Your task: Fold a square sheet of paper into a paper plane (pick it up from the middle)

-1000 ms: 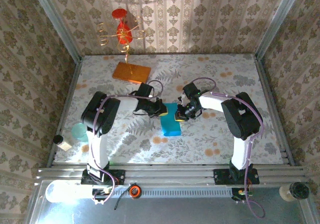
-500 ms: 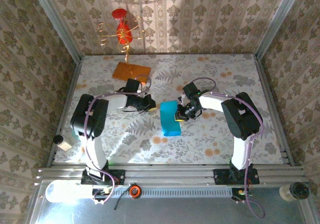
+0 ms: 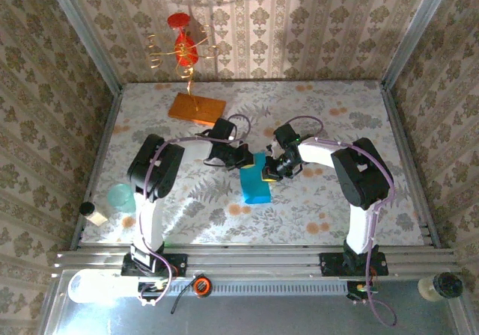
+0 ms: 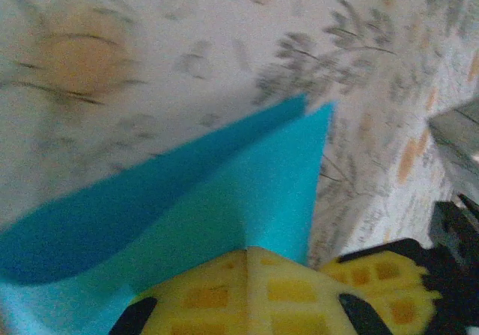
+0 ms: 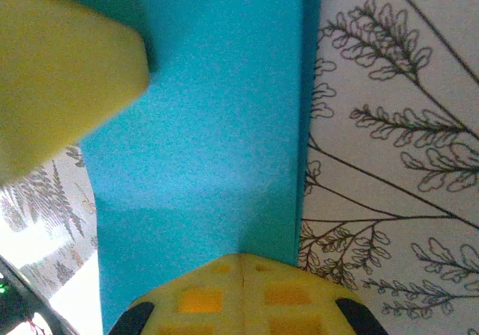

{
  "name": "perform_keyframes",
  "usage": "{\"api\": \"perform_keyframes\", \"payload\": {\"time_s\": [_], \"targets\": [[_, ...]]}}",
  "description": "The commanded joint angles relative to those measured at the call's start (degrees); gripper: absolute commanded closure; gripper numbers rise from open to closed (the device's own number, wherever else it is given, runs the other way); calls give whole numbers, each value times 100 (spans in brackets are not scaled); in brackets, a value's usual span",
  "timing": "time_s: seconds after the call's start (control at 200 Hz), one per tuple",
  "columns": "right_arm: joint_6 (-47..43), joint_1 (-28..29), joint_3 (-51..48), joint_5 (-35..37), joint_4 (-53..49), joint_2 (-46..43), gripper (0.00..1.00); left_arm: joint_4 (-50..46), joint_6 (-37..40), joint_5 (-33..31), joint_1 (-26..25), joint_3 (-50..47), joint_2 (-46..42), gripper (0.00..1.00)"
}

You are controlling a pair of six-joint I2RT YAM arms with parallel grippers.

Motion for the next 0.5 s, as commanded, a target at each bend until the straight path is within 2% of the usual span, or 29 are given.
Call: {"api": "perform_keyframes", "payload": {"time_s": [0.0,0.09,0.11,0.16,0.255,0.375,0.495], "targets": [[93,-19,-598,1882,-825,941,100,-37,88,30,316,-97,70,100],[99,-17,-609,1895,-811,943,100,-64,214,-27,527,-269,92,100],[97,-19,-612,1895,-800,949,100,-64,261,-35,743,-297,97,100],[106,-13,-624,1894,-793,953,100,-102,333,-76,915,-359,110,100],[114,-18,-622,1882,-764,958,100,-93,409,-108,1099,-429,7,100],[132,-19,-644,1869,-741,968,100,0,329,-110,1066,-407,-394,100],[138,-19,-644,1851,-722,976,100,100,201,-53,756,-251,-713,100]]}}
